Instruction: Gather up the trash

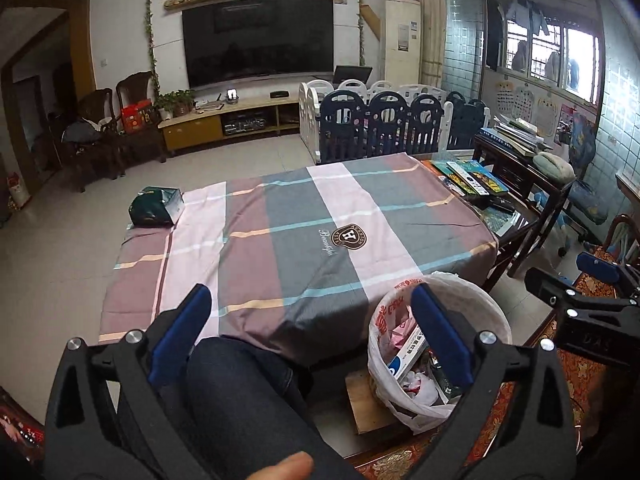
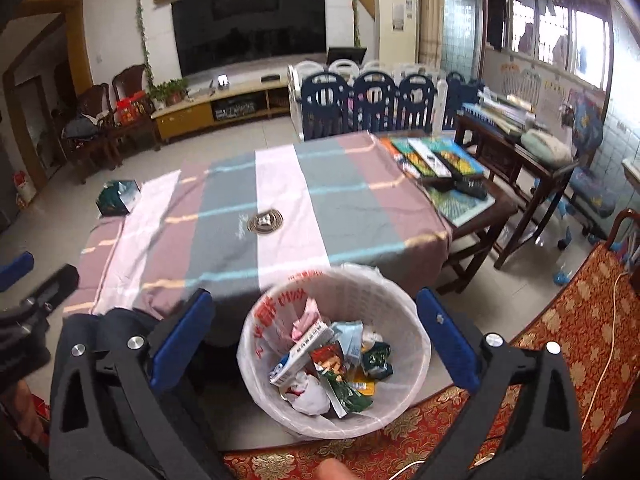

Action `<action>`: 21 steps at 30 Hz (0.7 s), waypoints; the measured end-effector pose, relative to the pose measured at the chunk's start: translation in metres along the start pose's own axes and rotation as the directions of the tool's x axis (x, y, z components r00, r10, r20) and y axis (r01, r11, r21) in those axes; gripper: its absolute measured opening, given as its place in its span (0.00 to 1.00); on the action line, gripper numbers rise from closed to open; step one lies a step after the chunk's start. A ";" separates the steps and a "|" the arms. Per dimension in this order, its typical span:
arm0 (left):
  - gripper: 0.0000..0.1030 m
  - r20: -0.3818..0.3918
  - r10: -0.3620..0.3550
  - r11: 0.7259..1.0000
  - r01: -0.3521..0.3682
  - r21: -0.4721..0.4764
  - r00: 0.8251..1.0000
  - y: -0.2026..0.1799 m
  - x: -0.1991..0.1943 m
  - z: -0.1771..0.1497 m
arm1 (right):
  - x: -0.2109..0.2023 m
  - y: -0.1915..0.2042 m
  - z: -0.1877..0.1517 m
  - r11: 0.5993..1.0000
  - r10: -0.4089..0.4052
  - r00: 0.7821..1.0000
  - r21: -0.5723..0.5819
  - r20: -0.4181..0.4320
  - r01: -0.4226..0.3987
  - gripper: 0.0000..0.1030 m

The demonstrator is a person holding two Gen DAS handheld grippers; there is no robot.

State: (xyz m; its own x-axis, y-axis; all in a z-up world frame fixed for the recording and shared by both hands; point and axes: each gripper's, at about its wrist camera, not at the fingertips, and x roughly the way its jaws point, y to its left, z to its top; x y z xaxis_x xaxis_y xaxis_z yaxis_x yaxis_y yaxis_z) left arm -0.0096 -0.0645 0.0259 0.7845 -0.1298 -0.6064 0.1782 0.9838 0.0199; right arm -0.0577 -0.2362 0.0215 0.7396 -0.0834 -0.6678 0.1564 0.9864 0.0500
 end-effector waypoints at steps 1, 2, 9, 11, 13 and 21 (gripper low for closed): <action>0.96 0.010 0.003 1.000 -0.003 -0.008 1.000 0.003 -0.006 0.001 | -0.007 0.003 0.002 1.000 0.011 1.000 -0.002 0.013 -0.011 0.97; 0.97 0.020 0.005 1.000 -0.005 -0.015 1.000 0.005 -0.012 0.001 | -0.012 0.006 0.004 1.000 0.019 1.000 -0.004 0.022 -0.019 0.97; 0.97 0.036 0.060 0.995 -0.057 -0.076 0.998 0.025 -0.026 0.003 | -0.027 0.027 0.008 0.997 0.047 0.997 -0.068 0.053 -0.044 0.97; 0.97 0.045 0.083 0.994 -0.079 -0.078 0.996 0.029 -0.030 0.003 | -0.025 0.033 0.007 0.996 0.050 0.998 -0.082 0.048 -0.046 0.97; 0.97 0.047 0.097 0.993 -0.093 -0.077 0.994 0.029 -0.032 0.003 | -0.023 0.035 0.006 0.995 0.057 0.998 -0.088 0.041 -0.053 0.97; 0.97 0.046 0.105 0.991 -0.100 -0.090 0.993 0.032 -0.035 0.003 | -0.018 0.041 0.002 0.994 0.053 0.998 -0.102 0.020 -0.050 0.97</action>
State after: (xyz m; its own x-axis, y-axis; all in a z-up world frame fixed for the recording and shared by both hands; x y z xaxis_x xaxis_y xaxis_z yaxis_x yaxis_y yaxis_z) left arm -0.0292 -0.0286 0.0503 0.8254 -0.0315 -0.5637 0.0446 0.9990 0.0094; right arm -0.0633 -0.1946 0.0365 0.7595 -0.0342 -0.6496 0.0514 0.9987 0.0074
